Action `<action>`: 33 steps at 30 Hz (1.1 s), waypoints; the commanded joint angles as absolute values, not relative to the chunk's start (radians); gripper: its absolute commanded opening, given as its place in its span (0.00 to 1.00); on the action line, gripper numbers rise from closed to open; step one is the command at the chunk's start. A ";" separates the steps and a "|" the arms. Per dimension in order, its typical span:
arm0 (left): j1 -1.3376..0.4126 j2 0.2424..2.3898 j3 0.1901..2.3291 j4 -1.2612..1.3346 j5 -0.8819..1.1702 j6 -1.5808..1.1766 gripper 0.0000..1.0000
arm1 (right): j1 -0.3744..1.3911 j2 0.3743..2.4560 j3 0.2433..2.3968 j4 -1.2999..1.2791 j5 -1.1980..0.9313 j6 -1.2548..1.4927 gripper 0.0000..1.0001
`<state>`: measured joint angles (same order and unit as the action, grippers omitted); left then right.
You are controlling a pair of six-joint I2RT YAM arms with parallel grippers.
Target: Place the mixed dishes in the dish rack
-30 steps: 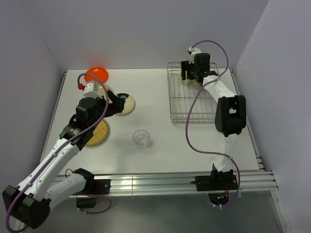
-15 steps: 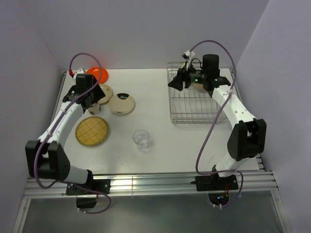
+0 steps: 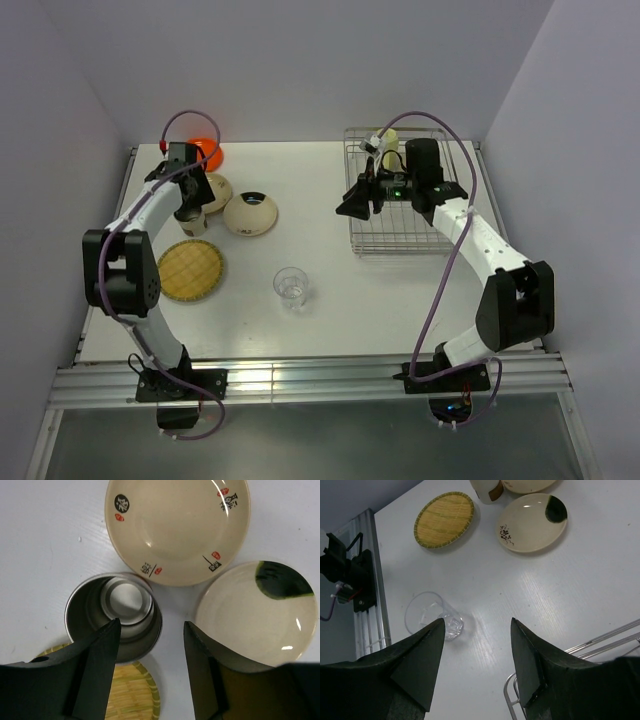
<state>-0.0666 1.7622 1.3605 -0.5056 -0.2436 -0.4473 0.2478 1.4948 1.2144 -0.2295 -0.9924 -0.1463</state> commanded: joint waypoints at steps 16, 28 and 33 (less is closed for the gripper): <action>-0.052 1.734 1.330 -0.414 -0.235 -0.387 0.07 | 0.244 1.434 1.200 -0.195 -1.084 -0.146 0.62; -0.038 1.362 1.172 -0.125 0.313 -0.647 0.00 | 0.259 1.471 1.244 -0.183 -1.082 -0.014 0.59; -0.078 1.292 0.993 0.330 0.557 -1.013 0.00 | 0.253 1.489 1.210 0.145 -1.026 0.481 0.71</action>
<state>-0.0471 1.2984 1.0634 -0.0238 0.3187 -0.7258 0.2520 1.4853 1.2034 -0.1116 -1.0565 0.1341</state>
